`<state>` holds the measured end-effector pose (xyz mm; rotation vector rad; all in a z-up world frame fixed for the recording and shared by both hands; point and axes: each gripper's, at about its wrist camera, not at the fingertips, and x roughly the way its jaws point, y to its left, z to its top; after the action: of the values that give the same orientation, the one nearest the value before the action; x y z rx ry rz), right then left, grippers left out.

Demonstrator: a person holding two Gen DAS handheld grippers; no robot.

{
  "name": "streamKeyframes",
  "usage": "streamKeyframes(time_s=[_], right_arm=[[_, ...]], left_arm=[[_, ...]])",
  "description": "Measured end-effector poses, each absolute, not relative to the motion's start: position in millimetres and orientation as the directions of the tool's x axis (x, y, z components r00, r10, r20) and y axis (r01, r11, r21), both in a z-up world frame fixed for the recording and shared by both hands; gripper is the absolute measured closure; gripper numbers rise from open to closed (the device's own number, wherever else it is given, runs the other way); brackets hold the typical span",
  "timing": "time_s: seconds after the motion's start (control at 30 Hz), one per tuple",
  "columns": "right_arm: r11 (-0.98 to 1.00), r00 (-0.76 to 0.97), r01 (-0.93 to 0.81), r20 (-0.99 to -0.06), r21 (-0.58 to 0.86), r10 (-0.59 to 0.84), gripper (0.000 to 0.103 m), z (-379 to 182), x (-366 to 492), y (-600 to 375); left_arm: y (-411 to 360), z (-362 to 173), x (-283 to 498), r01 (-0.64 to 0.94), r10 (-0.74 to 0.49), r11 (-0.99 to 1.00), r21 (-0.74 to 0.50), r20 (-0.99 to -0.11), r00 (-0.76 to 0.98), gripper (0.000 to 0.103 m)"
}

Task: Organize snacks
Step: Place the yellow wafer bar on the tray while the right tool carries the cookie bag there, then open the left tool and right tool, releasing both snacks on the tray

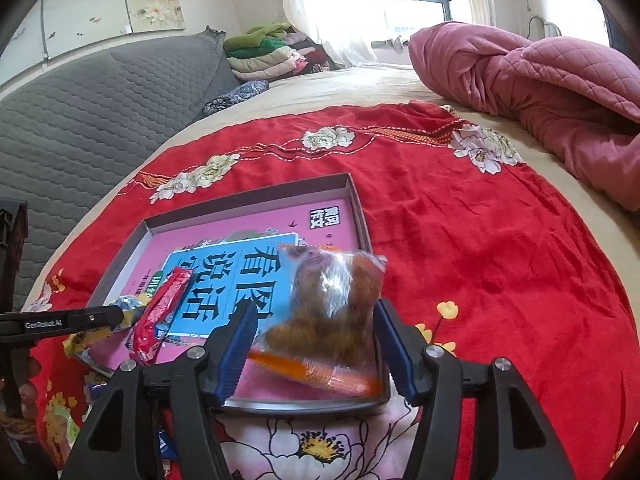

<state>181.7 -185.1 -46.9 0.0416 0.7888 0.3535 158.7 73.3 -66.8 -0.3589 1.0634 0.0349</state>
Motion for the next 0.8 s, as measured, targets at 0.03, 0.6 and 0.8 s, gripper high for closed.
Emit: streamKeyframes(time_s=[0.03,0.6,0.8], right_arm=[[0.941,0.650,-0.294,-0.687,0.169,0.326,0.043,-46.8,181.8,-185.3],[0.940,0.655,-0.292,-0.680,0.173,0.329,0.043,-43.7,180.0,-187.8],[0.941,0.658,-0.291,-0.678,0.174,0.329,0.043,-42.2,179.4,-188.1]], left_arm=[[73.5,-67.0,158.7,-0.198,-0.145,0.941,-0.272,-0.859,0.491,0.081],[72.9,-62.7,157.1,-0.193,-0.142,0.943,-0.270,-0.854,0.500,0.061],[73.9,-59.0,155.7,-0.192,-0.133,0.946,-0.262,-0.851,0.508,0.059]])
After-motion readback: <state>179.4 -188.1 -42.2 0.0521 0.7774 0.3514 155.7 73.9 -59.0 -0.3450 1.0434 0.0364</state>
